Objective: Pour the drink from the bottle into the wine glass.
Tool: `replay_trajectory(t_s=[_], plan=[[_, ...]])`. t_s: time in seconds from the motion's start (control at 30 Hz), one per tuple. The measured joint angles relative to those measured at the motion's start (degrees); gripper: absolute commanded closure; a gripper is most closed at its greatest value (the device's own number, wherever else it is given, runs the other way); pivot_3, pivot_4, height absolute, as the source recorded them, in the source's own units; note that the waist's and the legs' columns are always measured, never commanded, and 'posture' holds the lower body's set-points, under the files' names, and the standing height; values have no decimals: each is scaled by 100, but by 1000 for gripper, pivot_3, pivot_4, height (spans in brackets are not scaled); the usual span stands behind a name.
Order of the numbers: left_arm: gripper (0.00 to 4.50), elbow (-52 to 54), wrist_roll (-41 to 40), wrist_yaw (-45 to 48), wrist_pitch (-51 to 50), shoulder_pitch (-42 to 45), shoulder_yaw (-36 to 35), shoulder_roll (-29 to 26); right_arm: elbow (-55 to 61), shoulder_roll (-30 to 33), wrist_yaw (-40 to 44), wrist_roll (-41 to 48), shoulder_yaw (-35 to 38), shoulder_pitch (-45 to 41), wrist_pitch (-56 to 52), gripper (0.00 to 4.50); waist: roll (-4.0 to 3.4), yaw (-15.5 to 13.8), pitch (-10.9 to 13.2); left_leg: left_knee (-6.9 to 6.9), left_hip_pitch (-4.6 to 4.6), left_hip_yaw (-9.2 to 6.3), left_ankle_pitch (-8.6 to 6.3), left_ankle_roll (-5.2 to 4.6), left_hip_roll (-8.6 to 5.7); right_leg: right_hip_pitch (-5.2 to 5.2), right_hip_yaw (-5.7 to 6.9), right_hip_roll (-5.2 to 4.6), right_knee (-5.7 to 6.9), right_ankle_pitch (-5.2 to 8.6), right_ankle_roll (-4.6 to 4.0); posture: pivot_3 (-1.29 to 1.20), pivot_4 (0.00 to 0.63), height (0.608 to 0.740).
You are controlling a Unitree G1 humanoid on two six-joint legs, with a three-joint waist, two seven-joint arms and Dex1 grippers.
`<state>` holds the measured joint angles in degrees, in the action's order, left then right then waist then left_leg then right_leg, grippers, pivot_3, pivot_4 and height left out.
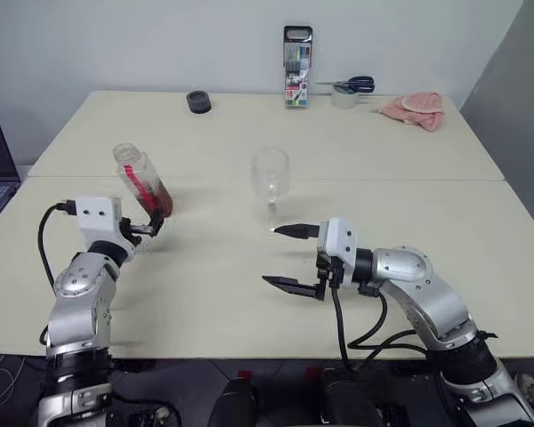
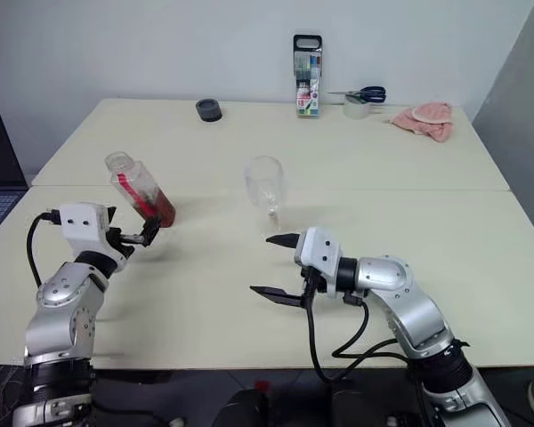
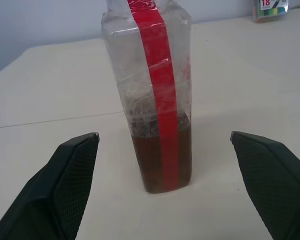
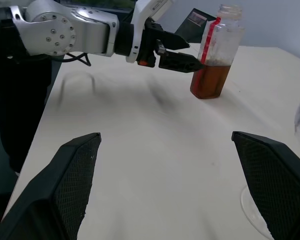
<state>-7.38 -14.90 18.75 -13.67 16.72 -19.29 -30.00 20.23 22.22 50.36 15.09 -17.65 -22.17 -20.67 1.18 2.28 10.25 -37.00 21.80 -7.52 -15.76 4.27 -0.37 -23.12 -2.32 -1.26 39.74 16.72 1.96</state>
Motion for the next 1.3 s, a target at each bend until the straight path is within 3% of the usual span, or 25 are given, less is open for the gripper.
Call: replay_trajectory(t_s=[0.53, 0.63, 0.87, 1.13, 1.3], plan=[[0, -1578, 253, 284, 554, 1003, 155, -131, 0, 14, 30, 24, 0, -129, -97, 28, 1, -1, 0, -1, 4, -2, 3, 6, -1, -4, 2, -1, 0, 0, 0, 0, 150, 740], [614, -1781, 255, 327, 678, 1153, 158, -131, 0, 14, 28, 22, 2, -150, -97, 0, 0, 0, 0, -1, 3, -1, 3, 6, -1, -4, 1, -1, 1, 0, 0, 0, 150, 740], [2701, -2086, 237, 429, 899, 1252, 162, -131, -11, 6, -44, -28, 3, -154, -90, 0, 0, 6, 0, -1, 3, -2, 6, 10, 0, -5, 1, -1, 3, 0, 0, 0, 150, 740], [2842, -1861, 222, 452, 784, 1197, 241, -117, 70, 1, -211, -16, 122, -144, -64, 0, 2, 2, 1, -3, 9, -6, 6, 11, -1, -6, 3, -2, 3, 0, 0, 0, 150, 740], [2842, -837, 414, 701, 548, 1241, 830, -146, 737, 150, -437, 384, 597, -8, -402, 0, 6, -49, 2, -5, 18, -10, 11, 20, -6, -7, 6, -5, -1, -1, -1, 0, 150, 740]])
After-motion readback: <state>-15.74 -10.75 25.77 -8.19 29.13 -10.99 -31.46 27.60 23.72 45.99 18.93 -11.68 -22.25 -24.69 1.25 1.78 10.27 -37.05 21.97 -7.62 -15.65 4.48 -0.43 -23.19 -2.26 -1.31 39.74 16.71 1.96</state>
